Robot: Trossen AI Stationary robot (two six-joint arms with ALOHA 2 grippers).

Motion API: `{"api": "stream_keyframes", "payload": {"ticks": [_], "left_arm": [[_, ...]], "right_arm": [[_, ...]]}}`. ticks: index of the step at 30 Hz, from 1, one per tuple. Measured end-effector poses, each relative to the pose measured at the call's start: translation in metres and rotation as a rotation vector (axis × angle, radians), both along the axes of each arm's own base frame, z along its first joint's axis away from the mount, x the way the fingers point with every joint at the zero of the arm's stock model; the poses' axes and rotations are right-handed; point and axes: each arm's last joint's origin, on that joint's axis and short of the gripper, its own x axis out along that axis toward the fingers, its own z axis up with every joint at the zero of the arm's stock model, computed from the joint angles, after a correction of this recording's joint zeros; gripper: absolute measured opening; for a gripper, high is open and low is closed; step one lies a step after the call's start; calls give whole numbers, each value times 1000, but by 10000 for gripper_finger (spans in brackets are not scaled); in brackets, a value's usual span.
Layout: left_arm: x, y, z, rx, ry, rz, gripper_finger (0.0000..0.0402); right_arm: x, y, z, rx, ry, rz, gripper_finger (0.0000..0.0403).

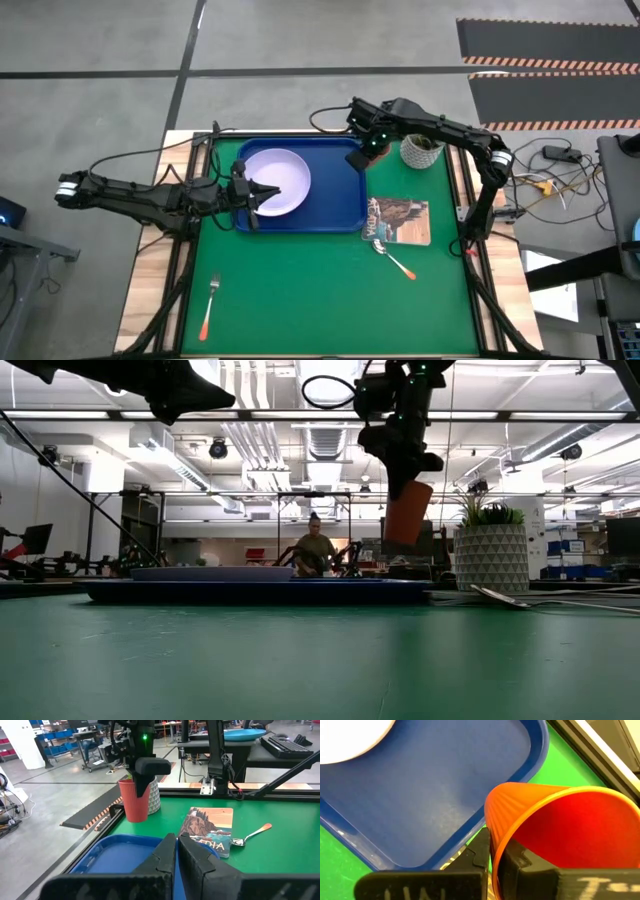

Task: Pick and place plate/cup/fork/spoon on tray
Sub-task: Put the orange cup on the top right of the blue serving tray

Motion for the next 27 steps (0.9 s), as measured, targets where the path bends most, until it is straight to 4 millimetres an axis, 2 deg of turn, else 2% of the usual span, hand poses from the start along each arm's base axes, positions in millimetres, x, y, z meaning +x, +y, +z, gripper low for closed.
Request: {"api": "stream_keyframes", "payload": {"ticks": [10, 27], "left_arm": [[0, 0, 1, -1, -12, 0, 1], [0, 0, 4, 25, -33, -3, 1]], "right_arm": [[5, 6, 0, -6, -15, 19, 8], [13, 3, 3, -30, -101, 36, 8]]}}
